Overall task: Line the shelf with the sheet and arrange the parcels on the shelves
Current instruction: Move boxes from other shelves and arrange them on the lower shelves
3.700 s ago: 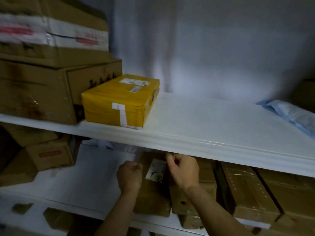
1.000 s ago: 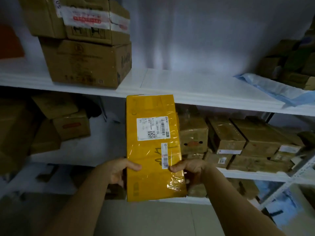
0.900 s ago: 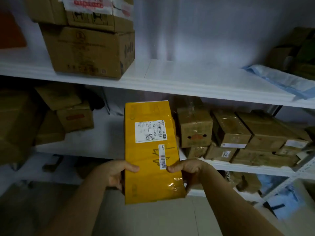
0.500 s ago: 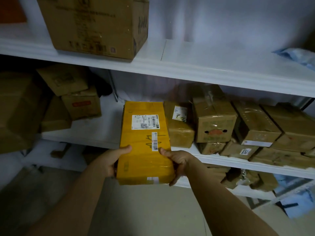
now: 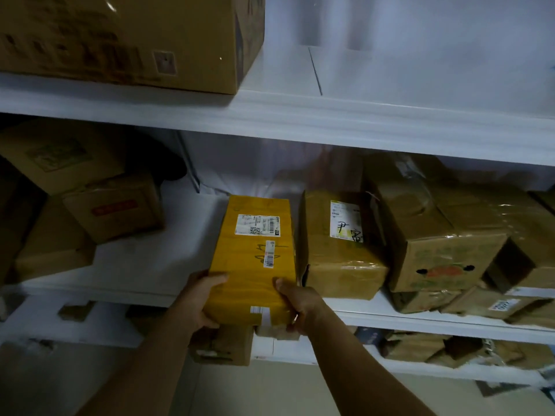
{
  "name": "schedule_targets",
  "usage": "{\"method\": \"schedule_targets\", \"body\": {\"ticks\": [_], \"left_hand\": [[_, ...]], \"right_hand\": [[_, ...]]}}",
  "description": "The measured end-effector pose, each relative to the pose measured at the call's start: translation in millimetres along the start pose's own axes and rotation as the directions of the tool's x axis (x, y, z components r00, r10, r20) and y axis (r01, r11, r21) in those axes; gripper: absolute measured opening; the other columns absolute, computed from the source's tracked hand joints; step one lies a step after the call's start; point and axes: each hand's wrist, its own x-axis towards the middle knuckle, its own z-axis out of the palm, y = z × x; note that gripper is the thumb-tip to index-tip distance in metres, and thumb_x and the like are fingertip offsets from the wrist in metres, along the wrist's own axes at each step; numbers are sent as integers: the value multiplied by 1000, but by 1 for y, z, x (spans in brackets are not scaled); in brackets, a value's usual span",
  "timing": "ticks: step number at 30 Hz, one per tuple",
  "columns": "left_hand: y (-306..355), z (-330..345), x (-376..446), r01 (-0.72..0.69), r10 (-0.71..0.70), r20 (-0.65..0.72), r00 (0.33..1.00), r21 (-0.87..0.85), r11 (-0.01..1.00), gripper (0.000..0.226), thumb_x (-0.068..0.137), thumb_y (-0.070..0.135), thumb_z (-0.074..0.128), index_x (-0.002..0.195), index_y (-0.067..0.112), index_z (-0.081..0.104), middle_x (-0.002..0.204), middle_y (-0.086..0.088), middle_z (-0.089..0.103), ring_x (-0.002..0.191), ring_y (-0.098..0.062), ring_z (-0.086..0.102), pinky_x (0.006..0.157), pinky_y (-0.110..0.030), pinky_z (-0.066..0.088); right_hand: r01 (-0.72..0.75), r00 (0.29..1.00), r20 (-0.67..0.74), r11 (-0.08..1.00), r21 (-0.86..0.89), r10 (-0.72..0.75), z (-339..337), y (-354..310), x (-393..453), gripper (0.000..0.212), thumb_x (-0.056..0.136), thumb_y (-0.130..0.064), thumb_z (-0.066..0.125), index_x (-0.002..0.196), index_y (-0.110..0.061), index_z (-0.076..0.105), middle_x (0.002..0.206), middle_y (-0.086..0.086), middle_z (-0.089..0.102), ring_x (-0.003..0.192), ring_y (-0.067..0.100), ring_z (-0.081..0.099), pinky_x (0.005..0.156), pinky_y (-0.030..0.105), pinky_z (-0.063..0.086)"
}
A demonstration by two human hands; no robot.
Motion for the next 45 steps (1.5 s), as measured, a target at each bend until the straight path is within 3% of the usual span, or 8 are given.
{"method": "schedule_targets", "body": {"ticks": [6,13,17,26,31,35,40,45], "left_hand": [[0,33,49,-57,50,-105,993,-68,996,55,87,30,65,134,20,39,127,-13,45,119,-41,45,81,-56,45],[-21,53,77,-175,174,-215,961,11,984,47,91,35,59,130,12,50,131,-19,52,114,-40,51,95,-56,45],[-26,53,75,-173,201,-221,954,142,975,52,93,40,53,137,14,44,137,-17,47,121,-39,47,100,-55,42],[14,41,-1,-241,284,-351,892,162,957,60,95,29,52,145,3,31,150,-18,34,134,-36,38,106,-43,36],[46,31,-71,-302,316,-374,872,99,948,47,94,22,53,110,-23,50,109,-39,52,105,-48,54,84,-44,46],[80,24,-125,-494,468,-442,765,62,867,48,91,8,53,47,9,33,52,-10,31,55,-25,33,67,-35,29],[143,12,-187,-721,634,-488,601,13,693,39,90,1,46,57,12,29,57,-9,23,54,-18,23,58,-31,20],[208,-13,-245,-870,685,-630,366,29,492,18,90,18,60,80,5,53,79,-8,55,72,-22,53,71,-32,42]], "right_hand": [[111,979,-183,985,129,-87,0,39,116,122,15,-54,83,126,-12,51,123,13,59,111,36,57,99,51,46],[52,958,-286,997,62,-32,-7,14,89,43,76,-25,76,107,-3,55,84,11,51,75,24,49,77,34,44],[28,966,-259,999,45,-15,-10,18,87,35,76,-23,76,94,-7,50,67,5,38,56,18,36,55,29,37],[142,962,-242,988,59,-123,-11,-7,6,10,81,-14,61,77,-9,54,69,9,45,57,21,42,53,31,38],[253,964,-107,963,97,-242,-10,-38,-74,25,88,-4,54,64,-10,49,61,7,41,53,16,33,50,26,27],[377,926,-21,920,107,-377,6,-73,-147,18,89,-10,57,71,-7,57,65,11,54,58,22,46,55,30,37],[587,806,0,798,136,-592,24,-129,-226,21,91,-12,53,70,-10,56,51,4,46,45,15,37,44,25,28],[709,698,-22,686,165,-716,46,-188,-284,38,95,-28,51,106,8,59,80,24,53,71,33,51,61,34,46]]}}
